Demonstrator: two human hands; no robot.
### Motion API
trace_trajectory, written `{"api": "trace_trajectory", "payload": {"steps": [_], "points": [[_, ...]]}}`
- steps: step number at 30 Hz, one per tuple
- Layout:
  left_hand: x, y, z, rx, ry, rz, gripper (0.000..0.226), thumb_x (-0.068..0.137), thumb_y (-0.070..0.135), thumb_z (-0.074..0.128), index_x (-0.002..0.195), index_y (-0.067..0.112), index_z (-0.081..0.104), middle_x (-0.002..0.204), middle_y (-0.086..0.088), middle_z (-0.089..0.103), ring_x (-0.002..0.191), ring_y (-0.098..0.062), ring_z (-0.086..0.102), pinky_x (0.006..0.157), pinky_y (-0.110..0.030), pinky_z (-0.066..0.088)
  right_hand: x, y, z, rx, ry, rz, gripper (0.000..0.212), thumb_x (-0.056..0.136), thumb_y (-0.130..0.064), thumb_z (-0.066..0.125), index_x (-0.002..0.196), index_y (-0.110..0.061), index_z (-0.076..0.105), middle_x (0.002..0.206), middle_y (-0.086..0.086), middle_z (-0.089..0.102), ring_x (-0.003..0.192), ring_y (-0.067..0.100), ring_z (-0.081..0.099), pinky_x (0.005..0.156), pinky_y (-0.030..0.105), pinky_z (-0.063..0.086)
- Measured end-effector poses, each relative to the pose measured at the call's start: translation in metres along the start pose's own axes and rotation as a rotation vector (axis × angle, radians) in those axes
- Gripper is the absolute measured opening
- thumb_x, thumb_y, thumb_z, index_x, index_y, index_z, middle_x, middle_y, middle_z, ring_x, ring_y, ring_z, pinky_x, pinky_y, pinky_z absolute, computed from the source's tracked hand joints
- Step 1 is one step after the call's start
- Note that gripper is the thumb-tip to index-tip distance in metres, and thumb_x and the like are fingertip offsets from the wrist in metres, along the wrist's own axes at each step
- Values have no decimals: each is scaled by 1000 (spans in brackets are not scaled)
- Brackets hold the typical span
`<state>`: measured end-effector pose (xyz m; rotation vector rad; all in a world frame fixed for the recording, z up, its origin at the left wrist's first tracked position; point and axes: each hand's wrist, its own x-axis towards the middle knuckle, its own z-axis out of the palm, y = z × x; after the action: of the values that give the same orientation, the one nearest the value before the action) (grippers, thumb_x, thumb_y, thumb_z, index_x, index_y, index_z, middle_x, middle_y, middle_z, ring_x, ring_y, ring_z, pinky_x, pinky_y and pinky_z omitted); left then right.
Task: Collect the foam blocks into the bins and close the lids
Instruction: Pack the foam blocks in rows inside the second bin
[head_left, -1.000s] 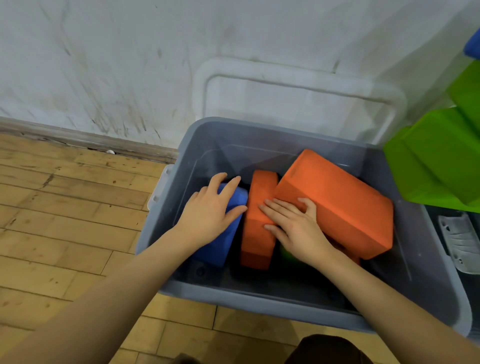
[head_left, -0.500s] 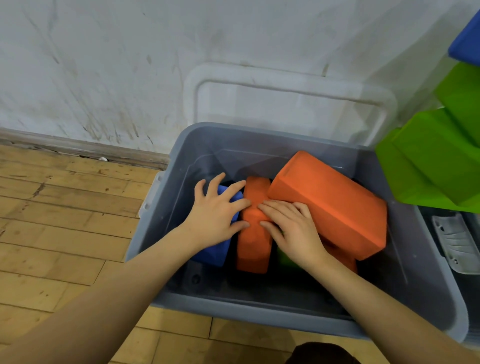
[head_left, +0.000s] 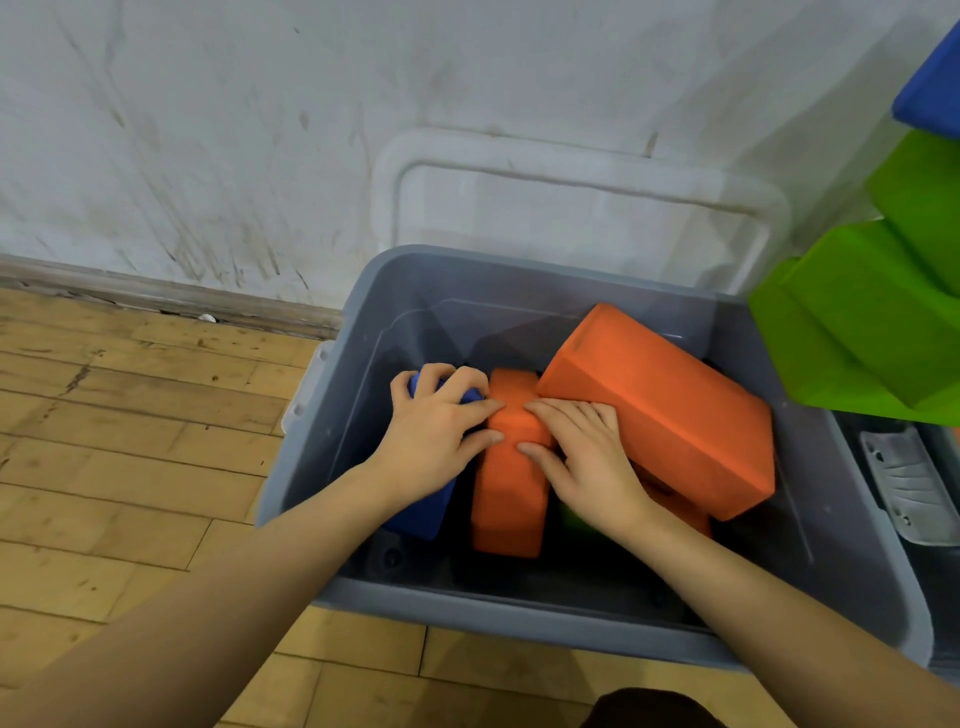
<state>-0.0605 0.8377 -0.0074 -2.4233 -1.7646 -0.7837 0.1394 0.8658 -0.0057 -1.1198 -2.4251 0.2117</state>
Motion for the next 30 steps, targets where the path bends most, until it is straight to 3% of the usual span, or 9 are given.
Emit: {"api": "trace_trajectory", "payload": {"steps": [4,10,13,15,19,22,25,28,30], "points": [[4,-6,-6,-8,25,-30,43,87,50,41,110,25,68,112,5,53,110,-22,37,86,-44,31,13,-5,-6,121,-12,34,45,89,-45,44,118,-15,61,115,-3,64,104,15,55,87,25,26],[25,-30,-7,179,-95,-126,47,91,50,34,117,26,65,113,-3,65,110,-30,57,90,-46,38,28,-19,6,-98,114,73,42,92,-40,44,123,-17,59,120,7,57,100,25,48,85,34,32],[31,-34,-11,134,-144,-231,55,87,57,32,120,26,63,119,-6,63,113,-32,55,92,-48,38,19,-19,3,-113,72,-10,53,87,-53,49,123,-15,58,131,9,52,108,29,53,92,37,30],[32,-29,-11,121,-149,-281,59,86,58,32,124,23,60,126,-12,58,117,-35,51,93,-49,39,12,-20,2,-173,-37,-15,79,74,-70,49,132,-17,52,144,11,41,122,32,47,101,41,24],[29,-16,-23,232,-140,-429,60,80,57,50,113,7,55,118,-20,52,98,-39,52,71,-44,46,8,-29,4,-310,-149,15,114,52,-82,54,144,-19,36,153,18,22,135,33,28,107,46,13],[17,-13,-31,171,-145,-412,54,87,49,51,120,7,51,127,-15,45,111,-35,44,76,-44,44,4,-29,4,-306,-113,35,110,52,-80,52,142,-19,39,141,10,31,121,32,40,100,43,20],[-6,-15,-39,160,-199,-290,67,88,56,40,138,12,43,143,-12,39,117,-37,43,84,-47,46,0,-29,4,-291,-106,35,103,57,-78,47,142,-21,39,135,5,34,115,27,42,97,41,21],[-18,-16,-42,123,-376,-359,74,91,59,36,150,28,7,158,1,1,123,-35,33,95,-44,43,-1,-30,3,-253,-130,-6,88,64,-71,49,139,-24,41,139,12,36,122,25,39,101,42,18],[-19,-11,-40,123,-439,-387,74,93,55,36,150,28,-4,157,2,-13,125,-35,29,98,-42,40,-2,-33,4,-243,-168,-30,87,66,-70,51,139,-25,39,144,18,32,131,28,35,107,42,13]]}}
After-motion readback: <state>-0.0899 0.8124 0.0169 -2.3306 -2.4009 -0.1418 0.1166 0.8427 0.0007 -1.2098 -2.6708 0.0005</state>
